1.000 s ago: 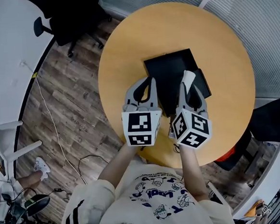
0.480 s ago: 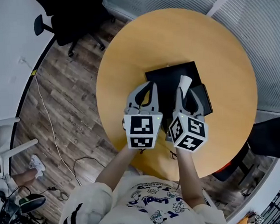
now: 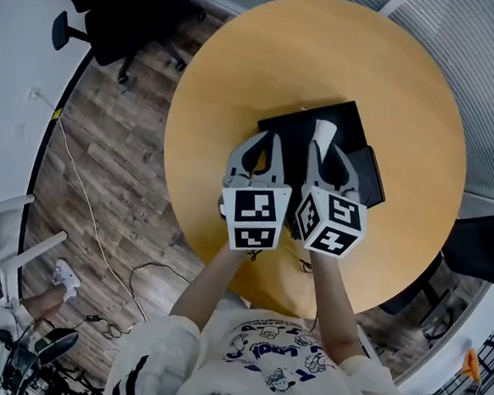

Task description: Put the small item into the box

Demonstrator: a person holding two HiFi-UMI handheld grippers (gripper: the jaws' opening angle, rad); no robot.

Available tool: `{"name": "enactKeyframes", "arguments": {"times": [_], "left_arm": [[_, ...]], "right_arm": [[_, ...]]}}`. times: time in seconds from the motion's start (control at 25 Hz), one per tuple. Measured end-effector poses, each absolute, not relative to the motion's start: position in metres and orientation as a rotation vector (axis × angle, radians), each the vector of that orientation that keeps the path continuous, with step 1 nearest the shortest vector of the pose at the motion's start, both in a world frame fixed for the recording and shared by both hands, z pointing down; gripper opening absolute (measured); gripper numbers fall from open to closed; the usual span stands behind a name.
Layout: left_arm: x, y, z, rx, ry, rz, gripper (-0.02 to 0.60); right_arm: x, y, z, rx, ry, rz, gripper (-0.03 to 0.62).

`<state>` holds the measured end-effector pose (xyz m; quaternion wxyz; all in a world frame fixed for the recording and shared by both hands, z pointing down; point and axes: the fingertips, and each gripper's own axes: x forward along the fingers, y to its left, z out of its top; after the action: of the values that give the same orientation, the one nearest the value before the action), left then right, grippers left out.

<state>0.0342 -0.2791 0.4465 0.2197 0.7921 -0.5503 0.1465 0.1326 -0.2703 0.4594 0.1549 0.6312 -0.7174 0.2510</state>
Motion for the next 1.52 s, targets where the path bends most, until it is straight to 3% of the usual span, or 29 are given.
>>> {"name": "enactKeyframes", "arguments": {"times": [1.12,1.28,1.52], "left_arm": [[0.020,-0.285,0.477,2.109,-1.550,0.469,0.018],[0.015,-0.280,0.469,2.113,-1.563,0.460,0.018],[0.008,-0.271,0.445,2.147,-1.578,0.425,0.018]], "right_arm": [[0.124,-0.274,0.487,1.743,-2.023,0.751,0.182],[0.128,-0.272,0.470,1.805,-2.034,0.665,0.078],[0.126,-0.263,0.441,1.865,-2.051,0.575,0.048]]}}
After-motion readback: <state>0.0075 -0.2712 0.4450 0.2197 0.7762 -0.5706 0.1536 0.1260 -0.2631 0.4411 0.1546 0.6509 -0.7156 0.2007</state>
